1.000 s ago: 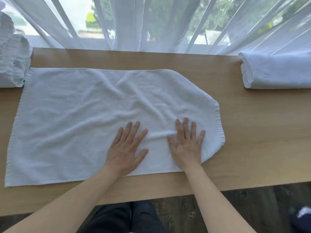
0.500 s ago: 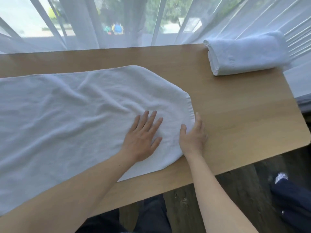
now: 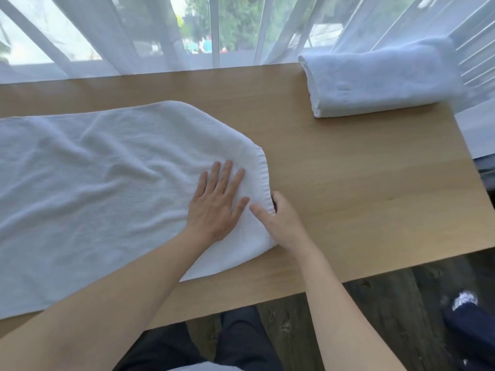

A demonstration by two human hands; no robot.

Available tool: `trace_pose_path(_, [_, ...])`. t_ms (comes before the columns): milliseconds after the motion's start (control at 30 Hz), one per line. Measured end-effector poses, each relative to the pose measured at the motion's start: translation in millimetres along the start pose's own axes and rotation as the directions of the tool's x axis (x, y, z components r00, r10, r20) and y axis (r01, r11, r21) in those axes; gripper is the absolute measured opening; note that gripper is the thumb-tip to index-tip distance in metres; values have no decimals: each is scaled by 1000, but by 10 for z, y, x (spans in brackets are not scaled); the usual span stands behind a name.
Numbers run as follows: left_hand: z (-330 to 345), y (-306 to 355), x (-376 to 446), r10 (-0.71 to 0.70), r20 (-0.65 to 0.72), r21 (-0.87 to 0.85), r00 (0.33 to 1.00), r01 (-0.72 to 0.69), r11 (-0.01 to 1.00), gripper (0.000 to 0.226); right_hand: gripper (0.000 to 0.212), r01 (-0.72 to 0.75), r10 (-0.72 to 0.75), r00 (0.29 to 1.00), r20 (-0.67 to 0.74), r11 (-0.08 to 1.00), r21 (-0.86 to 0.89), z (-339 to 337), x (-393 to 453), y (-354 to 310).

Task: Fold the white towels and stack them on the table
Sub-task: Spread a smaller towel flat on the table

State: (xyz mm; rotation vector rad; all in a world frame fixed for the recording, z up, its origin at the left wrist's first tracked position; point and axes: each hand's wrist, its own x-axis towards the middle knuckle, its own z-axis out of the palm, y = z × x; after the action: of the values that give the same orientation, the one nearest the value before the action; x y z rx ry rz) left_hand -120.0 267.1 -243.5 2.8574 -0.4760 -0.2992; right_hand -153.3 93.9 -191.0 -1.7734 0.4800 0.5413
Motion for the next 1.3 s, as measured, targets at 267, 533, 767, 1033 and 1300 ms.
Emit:
trace_pose_path(267, [-35,93,113,-36,-27,-1,999,36,999,68,37,-133,153,985,83,969,-208,-420,138,188])
trace_pose_path(533, [-85,-78,409,-140,-86,-10,986,140,990,68,57,-14,11,999,-52,998,-59,-267,1076,-589])
trace_pose_path(767, [-41,-97,366,-113,-82,19,990,115,993,73,40,-306,215,945,248,849,431,-37,1457,-1043])
trace_pose_path(1033, [-23,-102,348,-62,-51,34,997,64,997,69,27,-64,-183,946,267,704,707,-33,1566,-1200])
trace_pose_path(1300, [-61,-60,446,-44,7,50,999,43,998,71,72,229,-226,973,41,963,-138,-41,1664,-1202])
